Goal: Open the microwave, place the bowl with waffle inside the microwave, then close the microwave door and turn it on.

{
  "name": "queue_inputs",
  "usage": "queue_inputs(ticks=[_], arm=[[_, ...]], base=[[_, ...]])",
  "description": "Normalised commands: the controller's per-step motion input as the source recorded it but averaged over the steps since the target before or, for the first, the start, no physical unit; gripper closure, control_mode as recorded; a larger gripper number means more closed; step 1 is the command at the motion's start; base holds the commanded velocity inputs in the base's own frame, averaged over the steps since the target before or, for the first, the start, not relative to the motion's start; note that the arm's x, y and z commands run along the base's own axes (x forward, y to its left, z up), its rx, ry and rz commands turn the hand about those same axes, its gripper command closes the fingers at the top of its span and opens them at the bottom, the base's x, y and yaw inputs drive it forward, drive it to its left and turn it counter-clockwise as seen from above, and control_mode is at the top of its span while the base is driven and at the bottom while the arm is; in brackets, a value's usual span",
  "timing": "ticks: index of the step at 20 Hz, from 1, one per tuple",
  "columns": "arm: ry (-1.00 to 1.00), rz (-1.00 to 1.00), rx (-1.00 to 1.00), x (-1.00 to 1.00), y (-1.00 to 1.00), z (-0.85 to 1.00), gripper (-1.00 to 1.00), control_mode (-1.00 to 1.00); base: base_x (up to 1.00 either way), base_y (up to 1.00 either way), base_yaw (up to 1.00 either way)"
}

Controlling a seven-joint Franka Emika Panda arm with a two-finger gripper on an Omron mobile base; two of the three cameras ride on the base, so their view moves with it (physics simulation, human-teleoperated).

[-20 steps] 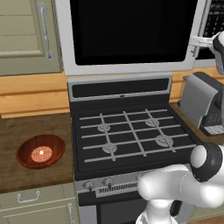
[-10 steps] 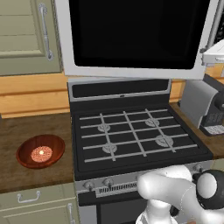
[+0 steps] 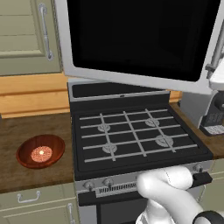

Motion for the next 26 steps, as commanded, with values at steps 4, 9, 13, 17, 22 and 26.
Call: queue_inputs(ticks=[4,9,13,17,22,26], arm=[[-0.28,0.0,-0.38,-1.0,1.0,0.06,1.0,-1.0],[-0.28,0.0,-0.41,-1.0,1.0,0.06,-1.0,-1.0],[-0.35,-0.02,-0.33,-1.0,0.4,0.18,-1.0,-1.0],[-0.32,-0.13,-0.2,-1.0,-0.35,0.35,-1.0,-1.0],[-0.31,-0.08,-0.12,-1.0,-0.87,0.3,-1.0,-1.0],[-0.39,-0.02,0.0,-0.94,-1.0,0.0,-1.0,-1.0]], base=[[0.0,0.0,0.0],[0.0,0.0,0.0],[0.0,0.0,0.0],[0.0,0.0,0.0],[0.0,0.0,0.0],[0.0,0.0,0.0]])
